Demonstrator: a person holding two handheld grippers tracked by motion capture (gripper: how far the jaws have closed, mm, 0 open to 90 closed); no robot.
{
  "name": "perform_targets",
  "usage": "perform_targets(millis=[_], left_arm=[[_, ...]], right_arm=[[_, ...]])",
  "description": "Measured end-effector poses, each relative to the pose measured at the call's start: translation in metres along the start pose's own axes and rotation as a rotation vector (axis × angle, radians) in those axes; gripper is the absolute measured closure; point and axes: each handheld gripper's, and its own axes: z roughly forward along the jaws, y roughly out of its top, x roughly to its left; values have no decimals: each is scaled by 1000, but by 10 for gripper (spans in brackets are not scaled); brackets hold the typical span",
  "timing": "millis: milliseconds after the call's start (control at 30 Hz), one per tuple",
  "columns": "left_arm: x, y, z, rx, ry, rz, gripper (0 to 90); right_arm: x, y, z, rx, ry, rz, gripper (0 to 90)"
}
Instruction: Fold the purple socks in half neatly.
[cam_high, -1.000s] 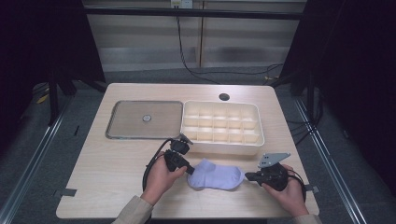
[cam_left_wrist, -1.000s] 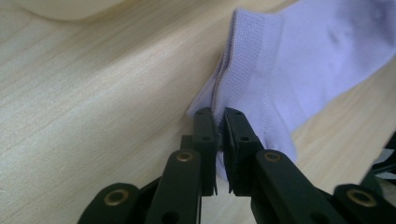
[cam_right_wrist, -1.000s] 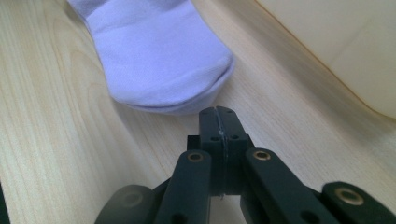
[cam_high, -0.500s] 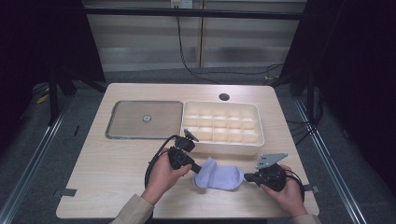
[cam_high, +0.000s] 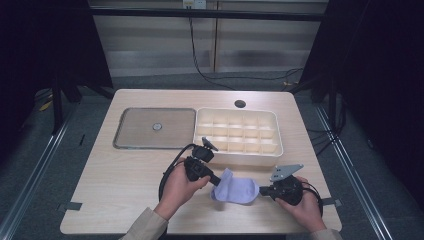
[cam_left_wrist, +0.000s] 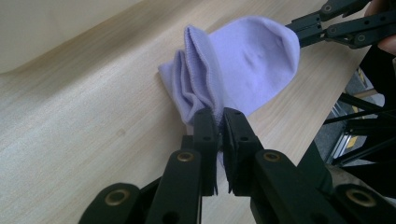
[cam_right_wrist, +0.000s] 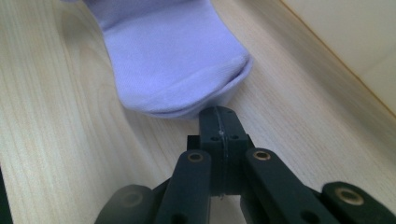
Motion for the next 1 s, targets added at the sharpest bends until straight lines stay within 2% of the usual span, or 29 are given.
perform_targets(millis=[200,233,267,667,900,1000], left_arm=[[-7,4,4,3,-3,18,845],[-8,5,5,-1,-2,10,845],[-8,5,5,12,-3,20,845],[-16,13,15,28,6,29,846],[-17,15,20,36,4,32,846],[-14,14,22,46,23,32,846]], right_arm=[[3,3,4,9,5,-21,900],[3,4,4,8,7,-21,900],[4,4,4,12,8,-15,900],[4,4,5,14,17,-18,900],[4,5,5,13,18,-18,900],[4,5,5,14,18,-23,900]])
